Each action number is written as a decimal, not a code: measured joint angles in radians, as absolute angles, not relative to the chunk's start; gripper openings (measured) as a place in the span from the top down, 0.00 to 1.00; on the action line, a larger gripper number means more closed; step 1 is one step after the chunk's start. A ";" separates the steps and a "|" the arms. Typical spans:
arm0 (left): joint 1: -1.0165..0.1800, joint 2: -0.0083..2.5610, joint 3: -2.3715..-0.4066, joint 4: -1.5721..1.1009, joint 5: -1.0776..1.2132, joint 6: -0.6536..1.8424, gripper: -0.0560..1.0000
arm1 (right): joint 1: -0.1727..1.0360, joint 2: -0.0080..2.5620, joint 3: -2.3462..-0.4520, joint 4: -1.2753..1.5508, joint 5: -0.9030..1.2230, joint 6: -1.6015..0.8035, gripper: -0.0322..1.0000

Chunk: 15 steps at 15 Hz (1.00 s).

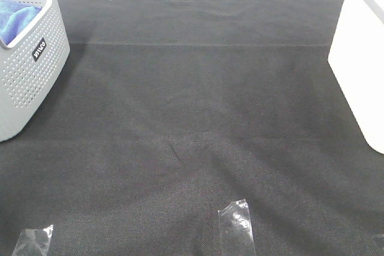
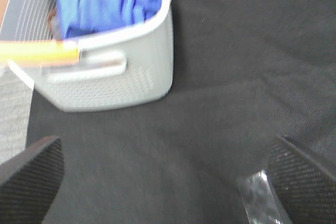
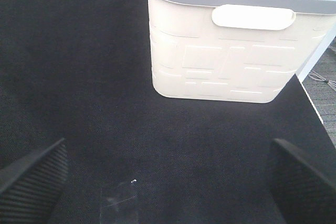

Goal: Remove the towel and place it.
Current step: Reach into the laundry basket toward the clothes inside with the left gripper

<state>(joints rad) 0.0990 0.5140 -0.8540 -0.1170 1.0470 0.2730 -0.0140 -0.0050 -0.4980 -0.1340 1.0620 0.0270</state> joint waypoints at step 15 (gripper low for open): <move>0.138 1.764 -1.705 0.244 1.209 0.955 0.01 | -0.014 -0.005 -0.498 -0.134 1.062 0.027 0.03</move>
